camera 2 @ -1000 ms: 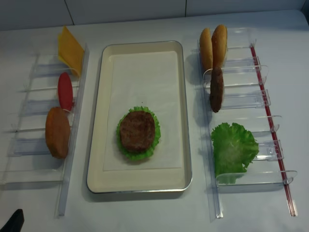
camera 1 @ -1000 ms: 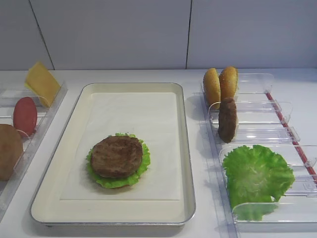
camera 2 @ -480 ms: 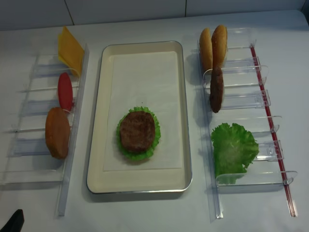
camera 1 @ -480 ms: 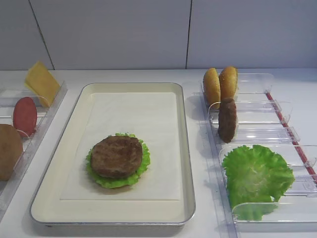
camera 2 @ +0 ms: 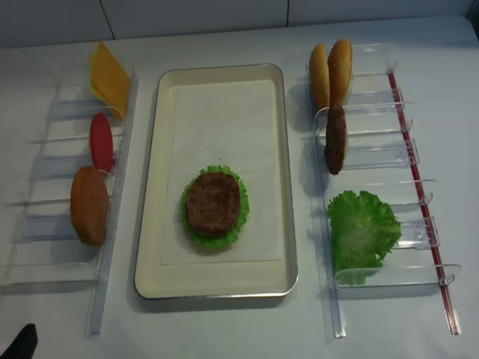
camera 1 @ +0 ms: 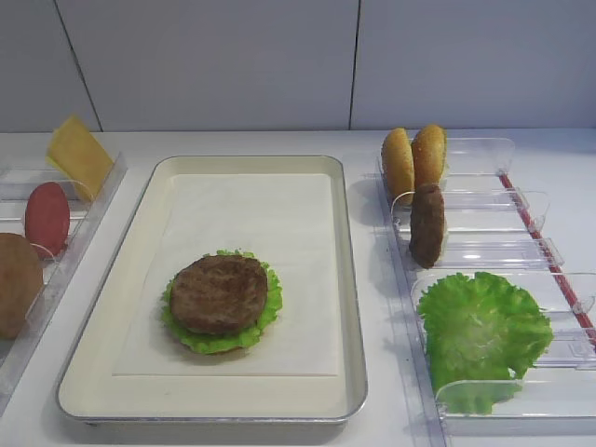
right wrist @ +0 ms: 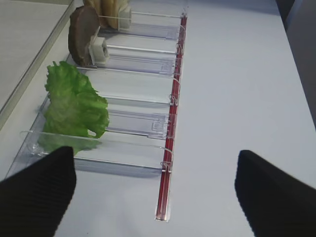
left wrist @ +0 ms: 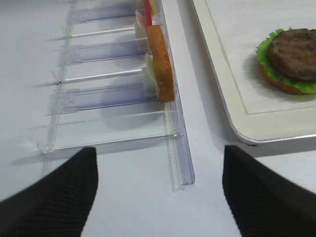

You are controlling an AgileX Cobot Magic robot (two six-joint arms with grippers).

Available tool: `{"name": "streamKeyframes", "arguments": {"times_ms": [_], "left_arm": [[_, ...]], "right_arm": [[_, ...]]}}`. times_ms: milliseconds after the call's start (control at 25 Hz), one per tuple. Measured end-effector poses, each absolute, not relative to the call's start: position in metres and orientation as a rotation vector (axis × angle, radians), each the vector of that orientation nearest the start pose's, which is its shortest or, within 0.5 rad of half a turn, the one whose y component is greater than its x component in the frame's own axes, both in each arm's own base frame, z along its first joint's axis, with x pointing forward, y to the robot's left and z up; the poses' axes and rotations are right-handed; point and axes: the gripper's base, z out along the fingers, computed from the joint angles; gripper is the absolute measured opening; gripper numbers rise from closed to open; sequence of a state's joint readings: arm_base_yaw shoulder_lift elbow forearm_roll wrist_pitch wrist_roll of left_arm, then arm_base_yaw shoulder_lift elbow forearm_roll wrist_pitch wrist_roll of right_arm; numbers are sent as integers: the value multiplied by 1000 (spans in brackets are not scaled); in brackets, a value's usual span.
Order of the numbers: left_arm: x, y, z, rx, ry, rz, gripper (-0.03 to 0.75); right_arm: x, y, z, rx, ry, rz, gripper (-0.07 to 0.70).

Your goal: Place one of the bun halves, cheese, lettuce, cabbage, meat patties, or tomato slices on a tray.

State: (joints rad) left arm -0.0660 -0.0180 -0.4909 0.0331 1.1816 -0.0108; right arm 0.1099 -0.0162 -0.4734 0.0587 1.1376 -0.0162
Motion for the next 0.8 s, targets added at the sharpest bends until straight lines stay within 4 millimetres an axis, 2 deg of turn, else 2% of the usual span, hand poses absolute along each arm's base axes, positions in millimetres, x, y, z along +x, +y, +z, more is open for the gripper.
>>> {"name": "streamKeyframes", "arguments": {"times_ms": [800], "left_arm": [[-12,4,265,55,2155,-4,510]], "right_arm": [[-8,4,264,-122,2130,136,647]]}}
